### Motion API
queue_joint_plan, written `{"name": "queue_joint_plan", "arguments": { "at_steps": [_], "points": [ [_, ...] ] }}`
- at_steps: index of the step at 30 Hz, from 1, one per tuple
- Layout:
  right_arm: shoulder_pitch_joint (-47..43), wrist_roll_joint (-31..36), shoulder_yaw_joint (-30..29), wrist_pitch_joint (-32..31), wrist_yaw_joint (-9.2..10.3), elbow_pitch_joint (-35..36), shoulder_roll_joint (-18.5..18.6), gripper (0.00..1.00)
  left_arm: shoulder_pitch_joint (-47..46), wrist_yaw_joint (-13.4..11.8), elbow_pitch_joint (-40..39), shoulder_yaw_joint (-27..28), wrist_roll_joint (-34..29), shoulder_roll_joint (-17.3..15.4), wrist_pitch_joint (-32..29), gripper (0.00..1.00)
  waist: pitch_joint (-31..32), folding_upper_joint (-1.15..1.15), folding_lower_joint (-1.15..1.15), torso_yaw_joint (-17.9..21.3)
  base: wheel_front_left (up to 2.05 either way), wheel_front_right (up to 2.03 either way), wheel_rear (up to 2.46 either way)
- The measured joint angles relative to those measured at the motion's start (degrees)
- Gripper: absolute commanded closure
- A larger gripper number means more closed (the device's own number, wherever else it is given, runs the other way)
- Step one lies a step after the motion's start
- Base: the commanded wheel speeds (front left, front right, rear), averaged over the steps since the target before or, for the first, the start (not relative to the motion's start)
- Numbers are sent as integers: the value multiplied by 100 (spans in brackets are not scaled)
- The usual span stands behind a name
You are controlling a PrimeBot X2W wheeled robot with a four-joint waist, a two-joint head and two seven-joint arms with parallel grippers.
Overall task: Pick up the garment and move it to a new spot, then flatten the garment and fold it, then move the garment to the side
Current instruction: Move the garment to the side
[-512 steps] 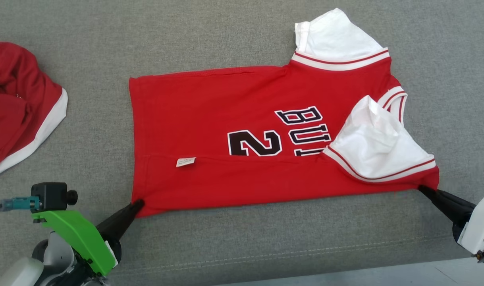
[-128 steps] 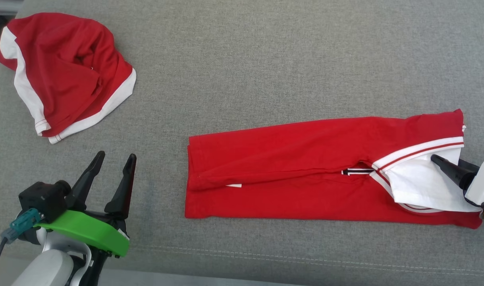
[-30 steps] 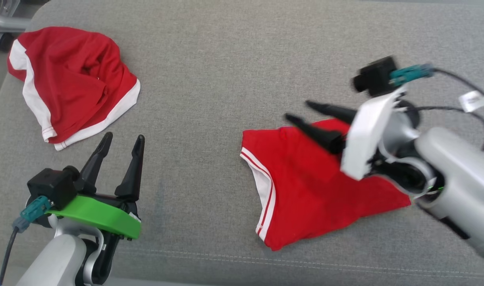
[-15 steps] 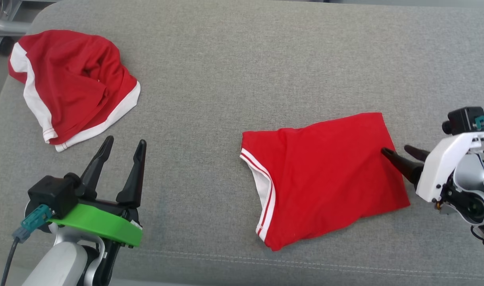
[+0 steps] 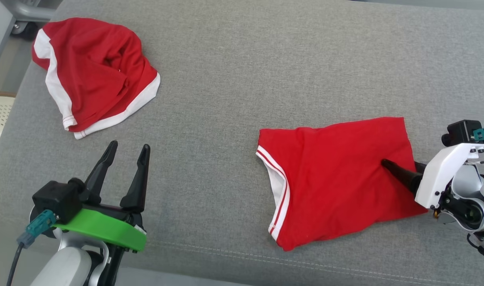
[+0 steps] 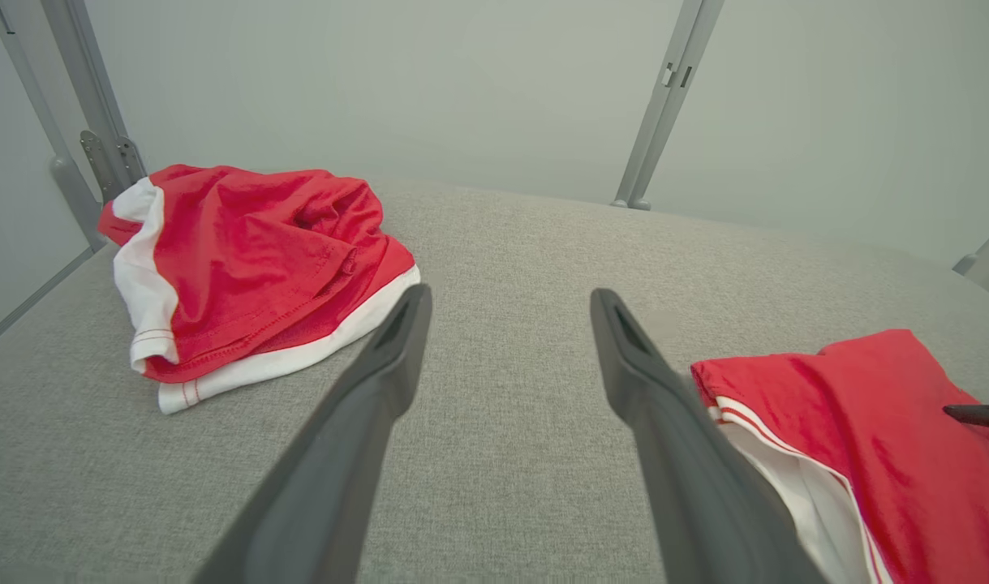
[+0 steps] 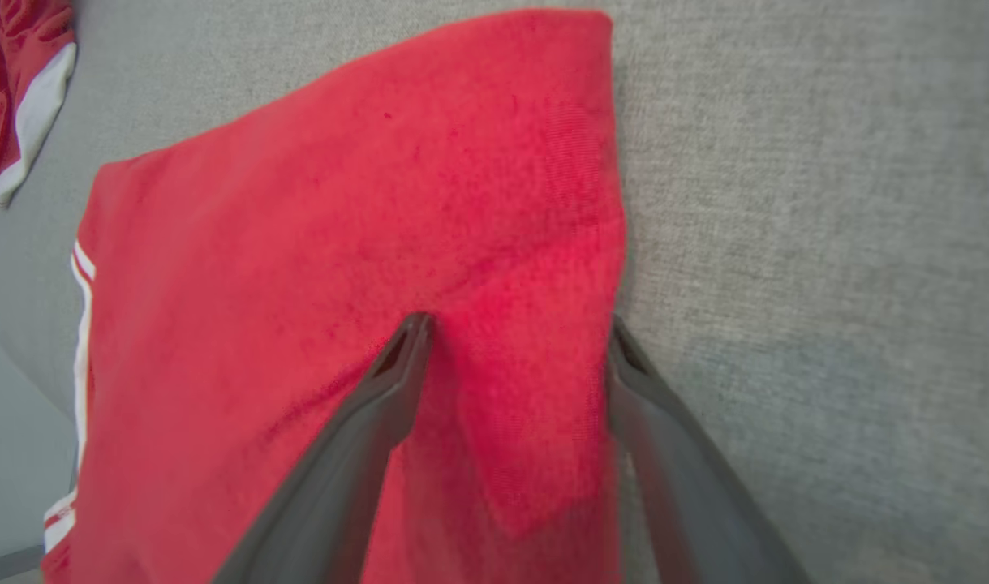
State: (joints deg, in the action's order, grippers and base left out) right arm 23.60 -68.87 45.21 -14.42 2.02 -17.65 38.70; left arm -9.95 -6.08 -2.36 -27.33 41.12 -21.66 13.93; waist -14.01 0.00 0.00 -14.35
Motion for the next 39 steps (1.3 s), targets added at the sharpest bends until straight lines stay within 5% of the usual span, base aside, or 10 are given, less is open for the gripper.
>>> {"name": "queue_joint_plan", "arguments": {
  "at_steps": [1,2,3,15,29,39],
  "points": [
    [5,-30,-3,0,-11,-24,-29,49,15,0,0,-1,0,7,0,0,-3,0,0,-22,0,0,0],
    [15,-32,10,-26,-57,-40,-33,66,29,0,-1,3,0,13,0,0,-4,0,0,-42,0,0,0],
    [47,-27,27,-46,-101,-64,-33,100,39,0,-3,21,0,18,0,0,-6,0,0,-58,0,0,0],
    [453,-26,63,-237,-503,-144,-70,100,172,-4,-32,167,2,56,0,0,-24,0,0,-69,0,0,0],
    [926,162,92,-344,-564,-316,-116,100,238,-54,-256,354,2,-71,25,0,-118,0,0,485,0,0,0],
    [1753,627,96,-378,-545,-677,-148,100,240,-57,-603,390,-9,-157,-91,0,-344,0,0,1239,0,0,0]
  ]
}}
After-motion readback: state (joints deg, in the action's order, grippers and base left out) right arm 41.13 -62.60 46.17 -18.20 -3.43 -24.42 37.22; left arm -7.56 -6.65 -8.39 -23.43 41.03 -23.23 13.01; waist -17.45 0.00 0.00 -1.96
